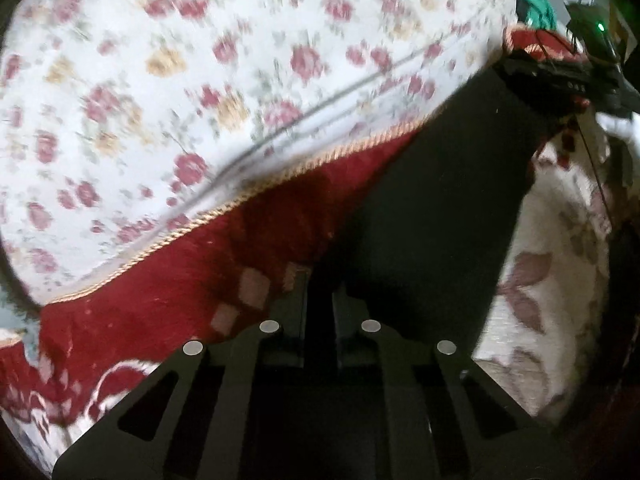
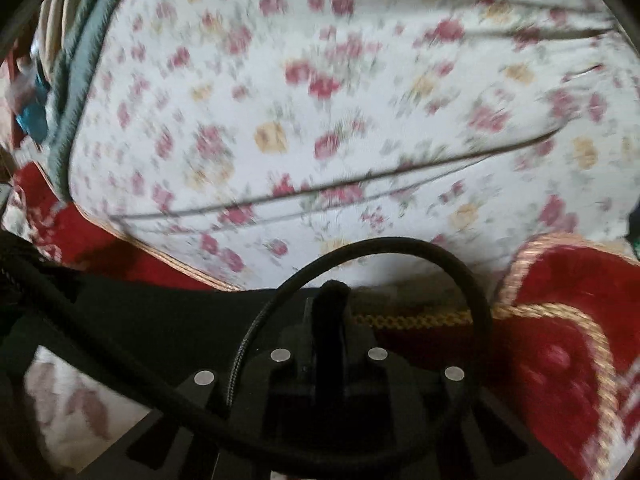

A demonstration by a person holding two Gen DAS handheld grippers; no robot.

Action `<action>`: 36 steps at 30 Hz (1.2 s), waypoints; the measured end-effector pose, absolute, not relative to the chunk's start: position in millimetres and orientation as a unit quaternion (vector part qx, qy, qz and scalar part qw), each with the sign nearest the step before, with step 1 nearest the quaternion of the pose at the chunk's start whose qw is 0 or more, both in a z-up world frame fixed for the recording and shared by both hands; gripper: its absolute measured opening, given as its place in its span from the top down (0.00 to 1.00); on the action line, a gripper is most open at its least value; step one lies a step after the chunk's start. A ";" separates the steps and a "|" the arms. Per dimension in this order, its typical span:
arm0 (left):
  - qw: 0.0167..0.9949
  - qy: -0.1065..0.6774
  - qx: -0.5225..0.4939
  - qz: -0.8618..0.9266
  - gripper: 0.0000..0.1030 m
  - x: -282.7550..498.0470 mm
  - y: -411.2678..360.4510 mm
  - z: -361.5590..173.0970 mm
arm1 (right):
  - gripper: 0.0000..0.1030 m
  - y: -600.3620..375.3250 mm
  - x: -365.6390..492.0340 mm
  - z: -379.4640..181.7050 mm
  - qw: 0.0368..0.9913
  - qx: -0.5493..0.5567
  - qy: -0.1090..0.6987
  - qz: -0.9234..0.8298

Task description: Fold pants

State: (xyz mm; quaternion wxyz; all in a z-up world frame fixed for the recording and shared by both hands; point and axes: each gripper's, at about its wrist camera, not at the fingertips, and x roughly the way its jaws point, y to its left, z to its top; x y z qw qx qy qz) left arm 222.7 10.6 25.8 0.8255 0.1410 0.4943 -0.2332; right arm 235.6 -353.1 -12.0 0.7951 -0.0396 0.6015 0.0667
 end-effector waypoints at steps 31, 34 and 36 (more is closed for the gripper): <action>0.873 0.430 -0.097 -0.208 0.75 -44.1 95.9 57.1 | 0.54 -353.5 -89.3 147.1 0.769 0.241 0.590 0.049; 0.869 0.420 -0.150 -0.215 0.57 -54.6 102.7 59.9 | 0.54 -355.3 -94.2 147.0 0.767 0.257 0.587 0.041; 0.874 0.412 -0.159 -0.205 0.57 -56.8 103.5 63.0 | 0.54 -349.9 -89.1 144.2 0.768 0.235 0.595 0.032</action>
